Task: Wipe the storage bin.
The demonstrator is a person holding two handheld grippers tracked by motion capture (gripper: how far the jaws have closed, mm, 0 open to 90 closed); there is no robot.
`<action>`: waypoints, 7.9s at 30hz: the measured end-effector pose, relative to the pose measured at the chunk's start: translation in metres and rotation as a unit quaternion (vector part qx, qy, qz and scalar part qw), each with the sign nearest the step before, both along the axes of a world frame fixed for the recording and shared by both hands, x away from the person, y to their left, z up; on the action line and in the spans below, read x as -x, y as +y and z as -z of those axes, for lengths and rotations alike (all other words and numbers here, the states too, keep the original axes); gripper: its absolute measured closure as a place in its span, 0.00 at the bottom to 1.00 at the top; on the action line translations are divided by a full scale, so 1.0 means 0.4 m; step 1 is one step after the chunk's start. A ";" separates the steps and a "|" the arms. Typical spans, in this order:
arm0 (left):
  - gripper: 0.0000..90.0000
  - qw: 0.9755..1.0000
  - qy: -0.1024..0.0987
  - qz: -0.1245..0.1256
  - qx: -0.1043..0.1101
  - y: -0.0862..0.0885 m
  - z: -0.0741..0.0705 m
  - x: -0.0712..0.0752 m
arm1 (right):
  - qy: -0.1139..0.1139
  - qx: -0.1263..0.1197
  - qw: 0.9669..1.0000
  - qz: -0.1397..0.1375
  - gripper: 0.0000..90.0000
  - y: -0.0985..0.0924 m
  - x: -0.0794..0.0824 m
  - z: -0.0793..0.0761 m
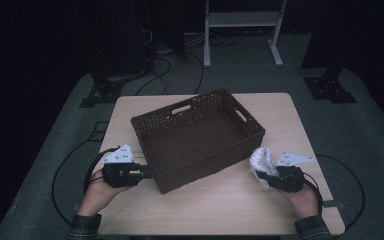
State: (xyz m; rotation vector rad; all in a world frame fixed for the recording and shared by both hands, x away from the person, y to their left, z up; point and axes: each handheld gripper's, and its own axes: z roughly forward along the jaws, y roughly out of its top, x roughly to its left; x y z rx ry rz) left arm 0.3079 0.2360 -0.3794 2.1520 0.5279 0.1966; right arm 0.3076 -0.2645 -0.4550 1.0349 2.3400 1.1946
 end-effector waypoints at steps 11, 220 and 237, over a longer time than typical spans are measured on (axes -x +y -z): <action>0.85 1.000 0.011 0.017 0.008 -0.030 0.014 -0.005 | -0.007 -0.003 1.000 0.006 0.77 -0.009 0.002 -0.007; 0.89 0.997 0.004 0.082 0.002 -0.388 0.038 -0.147 | -0.024 -0.018 0.999 0.017 0.77 -0.046 0.012 -0.030; 0.87 0.995 0.020 0.091 0.035 -0.376 0.059 -0.158 | -0.053 -0.037 0.998 -0.013 0.77 0.026 0.002 -0.079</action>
